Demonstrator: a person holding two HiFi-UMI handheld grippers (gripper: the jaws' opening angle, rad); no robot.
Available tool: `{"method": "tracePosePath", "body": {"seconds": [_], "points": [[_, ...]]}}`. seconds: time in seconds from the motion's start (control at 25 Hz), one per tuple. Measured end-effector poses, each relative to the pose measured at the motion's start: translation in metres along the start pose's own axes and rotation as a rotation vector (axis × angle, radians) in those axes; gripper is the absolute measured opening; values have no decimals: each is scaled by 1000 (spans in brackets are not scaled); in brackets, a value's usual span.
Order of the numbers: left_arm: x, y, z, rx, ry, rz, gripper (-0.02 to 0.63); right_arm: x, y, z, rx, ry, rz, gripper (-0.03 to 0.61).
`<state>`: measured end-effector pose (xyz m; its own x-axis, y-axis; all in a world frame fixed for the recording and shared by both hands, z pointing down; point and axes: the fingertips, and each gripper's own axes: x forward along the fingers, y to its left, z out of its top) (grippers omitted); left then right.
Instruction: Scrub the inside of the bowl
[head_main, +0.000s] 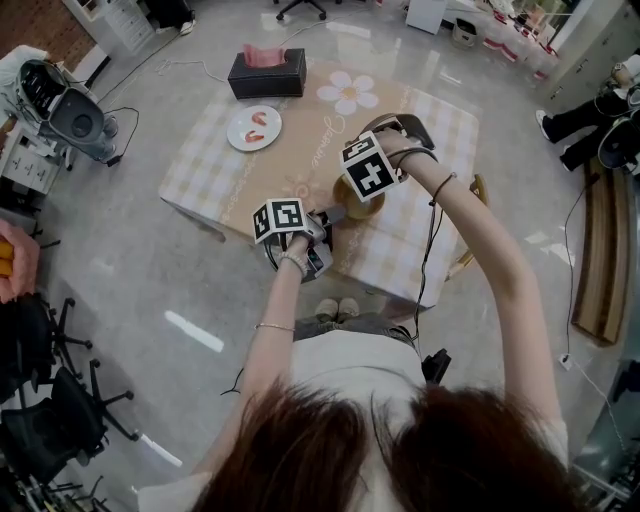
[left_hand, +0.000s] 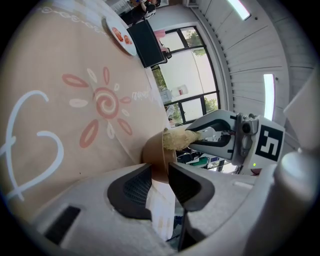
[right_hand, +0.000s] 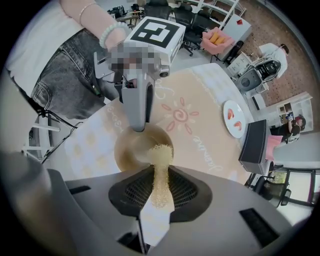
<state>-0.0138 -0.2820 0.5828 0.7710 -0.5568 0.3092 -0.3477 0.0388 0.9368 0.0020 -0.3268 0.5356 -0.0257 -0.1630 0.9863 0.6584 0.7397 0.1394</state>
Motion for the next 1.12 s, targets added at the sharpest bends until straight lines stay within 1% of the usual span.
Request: {"method": "tracePosePath", "body": {"seconds": [0.88,1.12], "points": [[1,2,0,-34,-22,-24,110,1,8,-13,104,15,2,78],[1,2,0,-32,-22,-27,110,1,12,-16,134,27,8,78]]}}
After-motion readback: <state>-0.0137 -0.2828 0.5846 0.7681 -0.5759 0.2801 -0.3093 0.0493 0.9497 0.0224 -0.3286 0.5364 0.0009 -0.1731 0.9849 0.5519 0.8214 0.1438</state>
